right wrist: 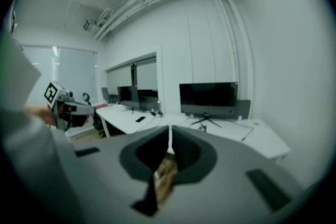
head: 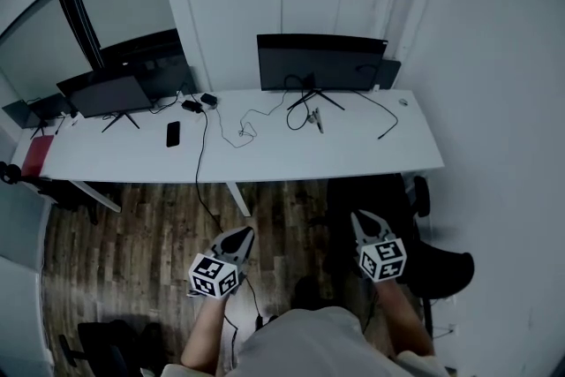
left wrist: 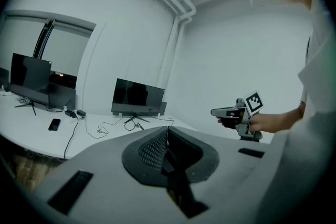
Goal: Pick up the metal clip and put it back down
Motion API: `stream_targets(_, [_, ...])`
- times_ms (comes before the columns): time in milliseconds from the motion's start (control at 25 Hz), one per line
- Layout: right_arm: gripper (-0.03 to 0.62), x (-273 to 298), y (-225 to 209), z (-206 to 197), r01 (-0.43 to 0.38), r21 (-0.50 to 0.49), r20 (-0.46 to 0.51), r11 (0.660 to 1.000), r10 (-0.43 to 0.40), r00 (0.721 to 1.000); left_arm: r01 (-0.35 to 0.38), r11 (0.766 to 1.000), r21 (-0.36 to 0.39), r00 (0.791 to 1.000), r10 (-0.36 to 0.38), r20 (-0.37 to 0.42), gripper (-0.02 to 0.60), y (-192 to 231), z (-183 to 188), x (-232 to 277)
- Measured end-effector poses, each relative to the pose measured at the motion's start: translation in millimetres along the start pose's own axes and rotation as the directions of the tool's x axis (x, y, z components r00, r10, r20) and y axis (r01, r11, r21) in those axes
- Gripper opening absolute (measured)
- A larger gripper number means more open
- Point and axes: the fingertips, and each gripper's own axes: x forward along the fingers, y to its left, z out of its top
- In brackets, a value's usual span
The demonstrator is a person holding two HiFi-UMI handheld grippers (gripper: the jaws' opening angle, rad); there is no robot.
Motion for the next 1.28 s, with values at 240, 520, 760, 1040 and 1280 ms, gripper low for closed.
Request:
stream_targets(240, [0.034, 33.7, -23.4, 12.3, -0.03, -0.003, -0.008, 1.0, 0.03, 1.0, -0.029, 1.0, -0.007, 1.0, 0.029, -0.004, 0.032, 15.7, 10.7, 29.3])
stream_targets(520, [0.034, 64.5, -51.5, 18.7, -0.077, -0.01, -0.019, 0.997, 0.077, 0.997, -0.063, 0.998, -0.007, 0.998, 0.063, -0.007, 0.034, 26.7, 18.4, 64.1])
stream_targets(760, [0.034, 77.9, -67.4, 16.2, -0.108, 0.003, -0.029, 0.994, 0.108, 0.994, -0.086, 0.996, -0.02, 0.996, 0.086, -0.011, 0.034, 26.2, 22.7, 84.4])
stream_targets(1040, [0.034, 89.6, -84.8, 14.0, -0.119, 0.02, -0.027, 0.993, 0.119, 0.993, -0.094, 0.995, -0.017, 0.995, 0.094, -0.016, 0.032, 23.9, 26.8, 103.6])
stream_targets(1280, [0.034, 96.4, -94.5, 14.0, -0.11, 0.033, -0.027, 0.993, 0.111, 0.993, -0.091, 0.996, -0.009, 0.996, 0.091, -0.021, 0.032, 27.3, 32.1, 117.3])
